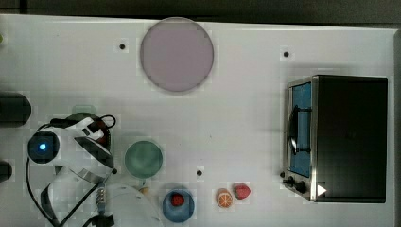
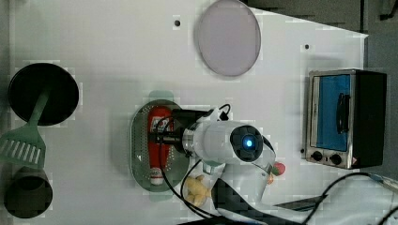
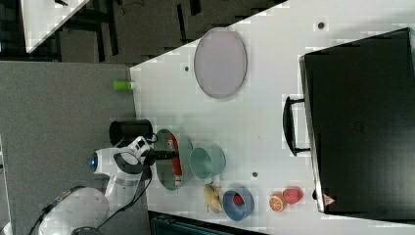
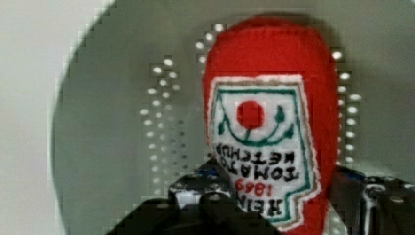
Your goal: Pick ketchup from strainer and place it on the table
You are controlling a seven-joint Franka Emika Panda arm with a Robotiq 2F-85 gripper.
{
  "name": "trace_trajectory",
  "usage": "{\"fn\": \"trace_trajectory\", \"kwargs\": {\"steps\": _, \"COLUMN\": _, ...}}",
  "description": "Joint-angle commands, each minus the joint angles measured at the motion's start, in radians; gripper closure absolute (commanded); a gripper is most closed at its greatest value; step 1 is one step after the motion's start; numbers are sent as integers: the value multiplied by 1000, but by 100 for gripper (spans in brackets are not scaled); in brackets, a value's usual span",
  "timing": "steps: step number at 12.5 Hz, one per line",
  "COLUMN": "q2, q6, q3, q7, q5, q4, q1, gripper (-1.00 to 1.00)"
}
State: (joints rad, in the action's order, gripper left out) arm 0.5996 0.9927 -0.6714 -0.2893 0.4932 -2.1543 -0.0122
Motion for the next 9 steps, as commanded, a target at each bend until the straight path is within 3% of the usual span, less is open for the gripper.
{"fn": "trace_trajectory", "kwargs": {"steps": 1, "q2": -154, "q6": -66, "q3": -60, "q7": -50, "q5": -119, "q4": 23, "q1": -9, "gripper": -16}}
{"fn": "trace_trajectory", "kwargs": {"steps": 4, "q2": -286, "q6": -190, "q3": -81, "q7": -28, "q5": -280, "q4": 81, "q1": -38, "gripper": -16}}
{"fn": "trace_trajectory", "kwargs": {"steps": 9, "q2": -349, "q6": -564, "q3": -40, "q7": 105, "q5": -403, "q4": 312, "q1": -120, "gripper": -16}}
